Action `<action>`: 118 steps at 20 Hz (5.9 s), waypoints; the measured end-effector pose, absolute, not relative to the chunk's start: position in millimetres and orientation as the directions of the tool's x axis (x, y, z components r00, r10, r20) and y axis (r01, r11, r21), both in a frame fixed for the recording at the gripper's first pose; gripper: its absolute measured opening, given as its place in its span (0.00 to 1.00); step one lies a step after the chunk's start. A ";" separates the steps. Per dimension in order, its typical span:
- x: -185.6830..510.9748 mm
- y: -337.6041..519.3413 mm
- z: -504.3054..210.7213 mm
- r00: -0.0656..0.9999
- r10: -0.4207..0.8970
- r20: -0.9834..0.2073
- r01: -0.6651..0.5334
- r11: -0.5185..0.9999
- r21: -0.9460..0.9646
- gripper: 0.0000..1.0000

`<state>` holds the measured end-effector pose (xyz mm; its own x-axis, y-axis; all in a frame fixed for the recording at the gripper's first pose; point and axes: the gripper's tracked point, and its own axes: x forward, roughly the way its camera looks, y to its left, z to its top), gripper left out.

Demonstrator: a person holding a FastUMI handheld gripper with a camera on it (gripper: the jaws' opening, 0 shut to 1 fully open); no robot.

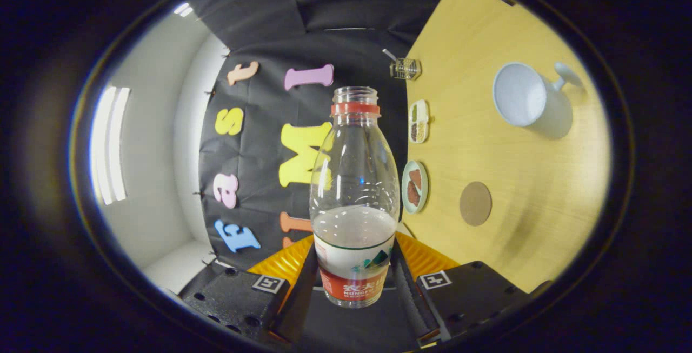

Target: Take the bottle from table, then pour the juice into the cup, finally place the bottle on the coaster

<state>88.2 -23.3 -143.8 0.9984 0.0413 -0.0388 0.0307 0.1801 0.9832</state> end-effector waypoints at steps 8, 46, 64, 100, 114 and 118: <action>67.8 -38.1 -122.1 0.988 -0.049 -0.148 0.128 0.796 0.592 0.76; 235.4 -29.3 -281.6 0.959 -0.003 -0.282 0.001 1.000 -0.007 0.80; 185.4 -30.9 -218.6 0.973 -0.026 -0.231 0.018 0.999 -0.034 1.00; -73.7 33.0 43.0 1.000 0.030 -0.003 -0.030 0.999 0.045 0.99; -60.3 2.2 -2.1 0.994 -0.095 -0.057 0.099 0.993 0.064 1.00; -62.8 -11.6 -7.6 0.991 -0.123 -0.048 0.128 0.986 0.108 1.00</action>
